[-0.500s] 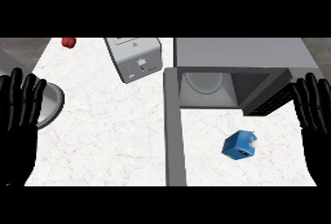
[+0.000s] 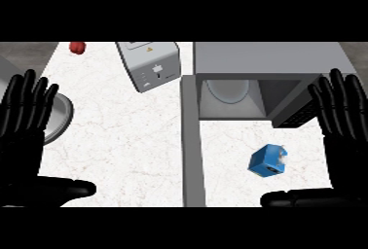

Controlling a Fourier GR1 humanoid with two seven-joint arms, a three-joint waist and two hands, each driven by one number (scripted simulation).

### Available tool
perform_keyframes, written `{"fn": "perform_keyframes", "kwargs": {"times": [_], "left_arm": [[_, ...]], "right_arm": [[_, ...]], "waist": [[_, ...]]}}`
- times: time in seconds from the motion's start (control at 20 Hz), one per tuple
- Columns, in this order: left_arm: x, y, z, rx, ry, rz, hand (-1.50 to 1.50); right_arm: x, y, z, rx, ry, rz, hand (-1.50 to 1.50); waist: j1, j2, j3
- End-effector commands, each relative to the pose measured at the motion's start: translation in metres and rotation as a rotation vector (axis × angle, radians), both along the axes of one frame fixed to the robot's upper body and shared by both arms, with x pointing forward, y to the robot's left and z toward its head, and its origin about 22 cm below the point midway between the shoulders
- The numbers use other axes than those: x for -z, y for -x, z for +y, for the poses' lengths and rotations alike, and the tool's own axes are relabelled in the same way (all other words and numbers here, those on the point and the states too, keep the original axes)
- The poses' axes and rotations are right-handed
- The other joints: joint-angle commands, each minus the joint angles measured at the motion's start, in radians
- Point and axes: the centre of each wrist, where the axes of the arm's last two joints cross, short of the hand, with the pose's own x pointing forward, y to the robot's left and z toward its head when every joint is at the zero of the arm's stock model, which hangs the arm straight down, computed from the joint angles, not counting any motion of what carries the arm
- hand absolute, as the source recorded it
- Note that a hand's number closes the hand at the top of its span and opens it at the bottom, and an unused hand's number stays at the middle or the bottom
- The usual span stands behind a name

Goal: Pick up the milk, place it into the microwave and close the microwave

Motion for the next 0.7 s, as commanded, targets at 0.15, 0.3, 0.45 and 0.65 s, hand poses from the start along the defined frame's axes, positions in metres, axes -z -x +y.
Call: {"fn": "perform_keyframes", "kwargs": {"times": [0.15,0.3,0.45,0.65], "left_arm": [[-0.003,0.026,0.008,-0.008,0.036,0.048,-1.5],[-0.002,0.027,0.005,-0.015,0.023,0.052,-1.5],[0.013,0.051,-0.004,-0.016,0.025,0.044,-1.5],[-0.005,0.05,0.003,-0.016,0.04,0.051,-1.5]], "right_arm": [[0.001,-0.017,0.002,0.013,-0.032,0.067,-1.5],[0.013,0.001,0.0,0.021,-0.052,0.081,-1.5],[0.03,-0.013,-0.018,0.049,-0.012,0.096,-1.5],[0.05,-0.001,-0.006,0.073,-0.01,0.157,-1.5]], "waist": [[0.004,0.0,0.002],[0.001,0.0,0.002],[0.005,0.0,0.002],[0.002,0.0,0.002]]}}
